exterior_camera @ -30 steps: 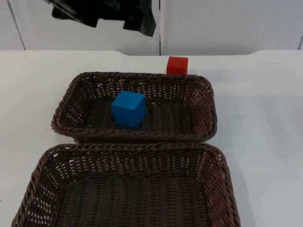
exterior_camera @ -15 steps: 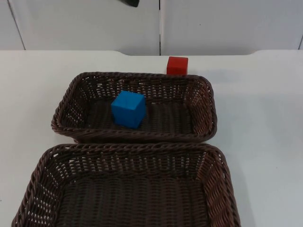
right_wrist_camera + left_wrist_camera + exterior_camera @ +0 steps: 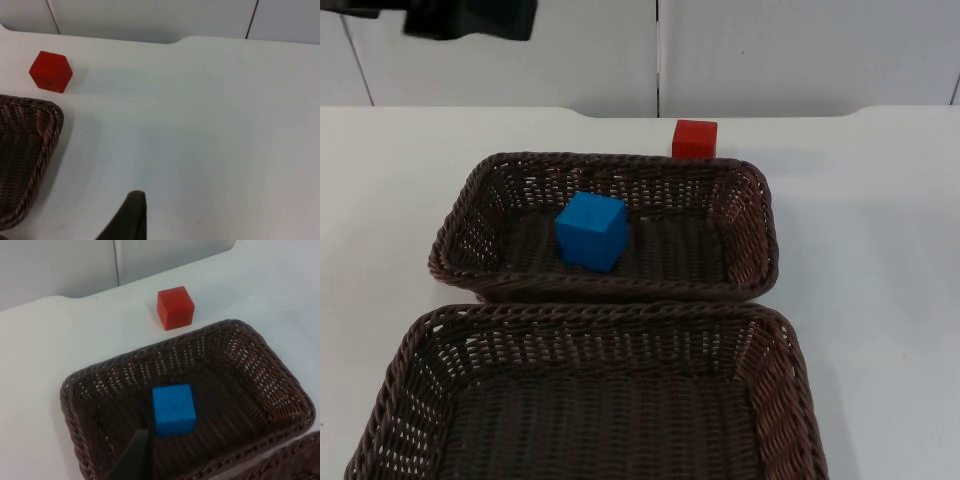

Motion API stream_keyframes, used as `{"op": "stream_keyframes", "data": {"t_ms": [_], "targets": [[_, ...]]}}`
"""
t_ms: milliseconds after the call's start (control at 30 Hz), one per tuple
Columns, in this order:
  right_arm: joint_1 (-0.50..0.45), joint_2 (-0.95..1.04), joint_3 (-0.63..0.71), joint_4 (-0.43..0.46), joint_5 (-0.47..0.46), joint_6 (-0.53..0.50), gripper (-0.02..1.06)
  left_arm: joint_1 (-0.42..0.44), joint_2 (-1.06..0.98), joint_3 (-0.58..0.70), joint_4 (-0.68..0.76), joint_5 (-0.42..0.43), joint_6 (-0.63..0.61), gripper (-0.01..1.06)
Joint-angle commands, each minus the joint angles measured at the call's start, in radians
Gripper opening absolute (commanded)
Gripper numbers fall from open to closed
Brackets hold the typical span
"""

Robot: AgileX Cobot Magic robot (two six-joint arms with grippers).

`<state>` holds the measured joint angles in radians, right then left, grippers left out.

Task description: Pick up one cube with the left hand and place it into the upper basket. Pick up one cube with the right hand and place it into the lower basket.

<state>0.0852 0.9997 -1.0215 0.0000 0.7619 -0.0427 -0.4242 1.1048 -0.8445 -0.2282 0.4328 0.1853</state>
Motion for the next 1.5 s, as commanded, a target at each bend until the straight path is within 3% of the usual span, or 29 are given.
{"op": "stream_keyframes", "data": {"t_ms": [0,267,500,933,1467], "targets": [[-0.006,-0.004,0.005,0.007,-0.008,-0.004,1.05,-0.005,-0.082,0.049,0.007,-0.001,-0.018,1.05],[-0.006,-0.004,0.005,0.007,-0.006,-0.004,1.05,-0.005,-0.227,0.073,0.025,0.068,-0.023,1.05],[-0.006,-0.004,0.005,0.011,-0.002,-0.004,1.05,-0.005,-0.329,0.080,0.241,0.178,-0.225,1.05],[-0.006,-0.004,0.005,0.011,-0.002,-0.004,1.05,-0.005,-0.425,0.105,0.297,0.233,-0.262,1.05],[-0.006,-0.004,0.005,0.035,0.000,-0.004,1.05,-0.005,-0.426,0.105,0.318,0.235,-0.262,1.05]]}}
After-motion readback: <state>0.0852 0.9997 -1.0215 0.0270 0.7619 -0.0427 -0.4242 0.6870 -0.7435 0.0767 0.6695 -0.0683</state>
